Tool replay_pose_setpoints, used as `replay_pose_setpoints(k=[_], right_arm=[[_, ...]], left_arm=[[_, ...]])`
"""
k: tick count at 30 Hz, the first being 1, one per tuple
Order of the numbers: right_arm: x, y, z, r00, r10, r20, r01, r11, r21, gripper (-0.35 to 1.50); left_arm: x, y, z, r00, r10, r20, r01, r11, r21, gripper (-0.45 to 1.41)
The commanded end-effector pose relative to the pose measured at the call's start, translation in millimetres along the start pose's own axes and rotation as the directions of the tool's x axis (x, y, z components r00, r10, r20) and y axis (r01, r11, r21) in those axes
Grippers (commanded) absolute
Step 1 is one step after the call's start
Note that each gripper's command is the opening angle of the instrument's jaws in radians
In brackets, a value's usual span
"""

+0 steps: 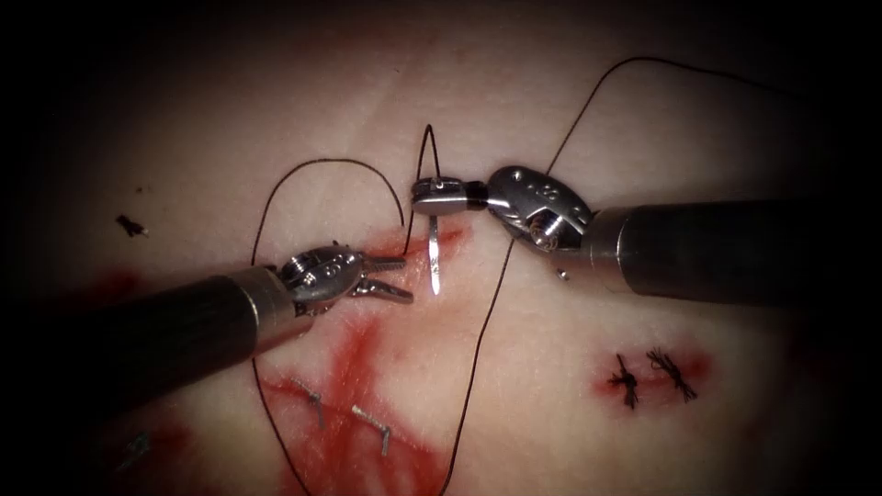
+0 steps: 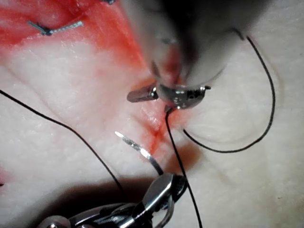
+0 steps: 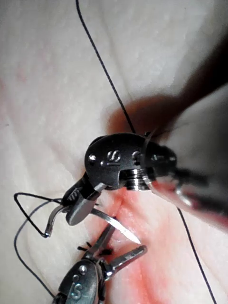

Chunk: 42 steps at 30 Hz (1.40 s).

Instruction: Wound Closure

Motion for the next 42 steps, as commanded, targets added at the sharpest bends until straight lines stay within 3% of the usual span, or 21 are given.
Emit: replay_pose_setpoints(k=[1,5,6,7,16,17,28,34,36,37,39,42], right_arm=[[-0.7,0.1,0.7,1.0,0.0,0.0,0.0,1.0,0.002,-0.35],[-0.7,0.1,0.8,1.0,-0.011,-0.001,0.011,1.0,0.0,-0.35],[-0.7,0.1,0.9,1.0,-0.017,-0.002,0.017,1.0,-0.001,-0.35],[-0.7,0.2,0.9,1.0,-0.023,-0.002,0.023,1.0,-0.002,-0.35],[-0.6,1.3,2.5,0.996,-0.088,-0.01,0.089,0.996,0.019,-0.35],[-0.5,1.4,2.7,0.995,-0.095,-0.01,0.095,0.995,0.023,-0.35],[-1.0,1.3,2.8,0.994,-0.111,-0.01,0.111,0.993,0.03,-0.35],[-1.0,1.3,2.7,0.994,-0.112,-0.009,0.113,0.993,0.032,-0.35],[-1.0,1.4,2.5,0.994,-0.113,-0.009,0.113,0.993,0.033,-0.35],[-1.0,1.4,2.5,0.994,-0.113,-0.009,0.113,0.993,0.031,-0.35],[-1.1,1.4,2.5,0.994,-0.113,-0.009,0.113,0.993,0.032,-0.35],[-1.1,1.4,2.5,0.994,-0.113,-0.009,0.113,0.993,0.031,-0.35]], left_arm=[[0.2,-0.4,0.5,1.0,-0.013,-0.001,0.013,1.0,0.007,0.78],[0.4,-0.6,0.2,0.999,-0.051,-0.001,0.051,0.999,0.008,0.62],[0.2,-0.4,0.2,0.998,-0.056,0.002,0.056,0.998,0.01,0.46],[0.2,-0.3,0.3,0.998,-0.062,0.002,0.062,0.998,0.011,0.44],[-0.2,-0.2,0.0,0.996,-0.088,0.009,0.088,0.996,0.006,0.44],[-0.2,-0.2,-0.1,0.995,-0.098,0.012,0.098,0.995,-0.008,0.51],[0.5,-1.8,-0.9,0.987,-0.162,-0.005,0.162,0.986,-0.03,0.51],[0.5,-1.9,-2.2,0.975,-0.212,-0.068,0.2,0.969,-0.148,0.46],[1.1,-1.1,-3.4,0.968,-0.225,-0.114,0.2,0.96,-0.197,0.36],[2.1,-0.7,-4.4,0.962,-0.237,-0.138,0.203,0.953,-0.224,-0.11],[2.6,-0.7,-4.5,0.958,-0.241,-0.156,0.201,0.951,-0.236,-0.45],[2.3,-1.1,-4.0,0.96,-0.232,-0.16,0.193,0.955,-0.224,-0.45]])
